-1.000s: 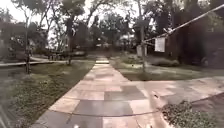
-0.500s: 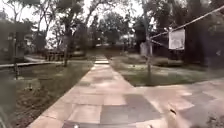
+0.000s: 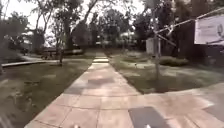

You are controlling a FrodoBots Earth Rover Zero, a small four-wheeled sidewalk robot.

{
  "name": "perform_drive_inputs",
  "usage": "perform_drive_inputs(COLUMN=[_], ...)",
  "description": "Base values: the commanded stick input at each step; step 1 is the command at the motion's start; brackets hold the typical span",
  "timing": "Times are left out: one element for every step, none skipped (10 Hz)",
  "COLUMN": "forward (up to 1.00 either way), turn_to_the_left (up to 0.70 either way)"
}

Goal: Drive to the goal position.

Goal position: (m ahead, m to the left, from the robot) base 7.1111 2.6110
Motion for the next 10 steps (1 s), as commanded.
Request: perform_drive_inputs(forward=[1.00,1.00,1.00,1.00,1.00,1.00,1.00,1.00,1.00,1.00], turn_to_the_left=[0.38,0.12,0.00,0.00,0.00,0.00,0.00,0.00,0.00,0.00])
